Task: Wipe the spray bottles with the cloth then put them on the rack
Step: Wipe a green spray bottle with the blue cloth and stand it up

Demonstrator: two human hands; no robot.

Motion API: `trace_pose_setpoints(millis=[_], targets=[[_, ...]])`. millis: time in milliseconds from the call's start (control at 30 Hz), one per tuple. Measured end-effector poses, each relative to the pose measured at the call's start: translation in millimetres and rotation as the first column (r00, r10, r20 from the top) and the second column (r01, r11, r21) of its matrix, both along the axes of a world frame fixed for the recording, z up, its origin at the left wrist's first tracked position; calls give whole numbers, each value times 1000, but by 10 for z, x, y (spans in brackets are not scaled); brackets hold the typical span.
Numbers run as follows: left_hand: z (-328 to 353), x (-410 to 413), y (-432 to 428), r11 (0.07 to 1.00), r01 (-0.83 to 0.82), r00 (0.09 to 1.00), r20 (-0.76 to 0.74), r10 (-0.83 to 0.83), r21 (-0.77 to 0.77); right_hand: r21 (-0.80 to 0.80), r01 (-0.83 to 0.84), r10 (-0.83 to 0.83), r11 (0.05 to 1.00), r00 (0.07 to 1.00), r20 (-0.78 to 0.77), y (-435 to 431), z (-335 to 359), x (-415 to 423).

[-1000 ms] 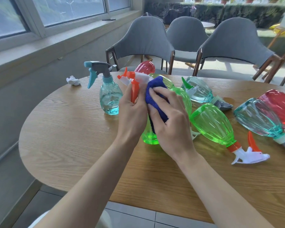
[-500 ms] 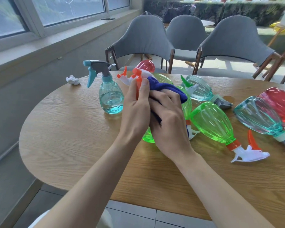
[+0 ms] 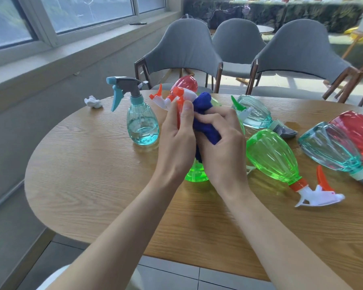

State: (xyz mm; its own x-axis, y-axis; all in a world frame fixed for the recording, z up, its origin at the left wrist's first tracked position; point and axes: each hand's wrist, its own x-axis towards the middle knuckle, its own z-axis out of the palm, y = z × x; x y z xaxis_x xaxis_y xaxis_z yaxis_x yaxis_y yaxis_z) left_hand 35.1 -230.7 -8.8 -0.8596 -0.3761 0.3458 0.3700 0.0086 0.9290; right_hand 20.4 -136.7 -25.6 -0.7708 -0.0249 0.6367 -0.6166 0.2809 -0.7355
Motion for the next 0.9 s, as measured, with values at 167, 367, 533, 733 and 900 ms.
trace_pose_setpoints(millis=[167, 367, 533, 733, 900], targets=[[6, -11, -3, 999, 4, 1000, -9, -4, 41, 125, -5, 13, 992, 998, -65, -15, -45, 6], [30, 11, -2, 1000, 26, 1000, 7, -26, 14, -117, -59, 84, 991, 972, 219, 105, -9, -113], [-7, -50, -74, 997, 15, 997, 71, -20, 70, -62, -53, 62, 997, 986, 154, 63, -58, -1], [-58, -73, -120, 993, 40, 996, 73, -48, 108, -182, -132, 179, 974, 945, 275, 108, 58, -65], [-63, -72, -114, 996, 19, 995, 99, -27, 89, -144, -138, 173, 980, 948, 269, 97, 60, -30]])
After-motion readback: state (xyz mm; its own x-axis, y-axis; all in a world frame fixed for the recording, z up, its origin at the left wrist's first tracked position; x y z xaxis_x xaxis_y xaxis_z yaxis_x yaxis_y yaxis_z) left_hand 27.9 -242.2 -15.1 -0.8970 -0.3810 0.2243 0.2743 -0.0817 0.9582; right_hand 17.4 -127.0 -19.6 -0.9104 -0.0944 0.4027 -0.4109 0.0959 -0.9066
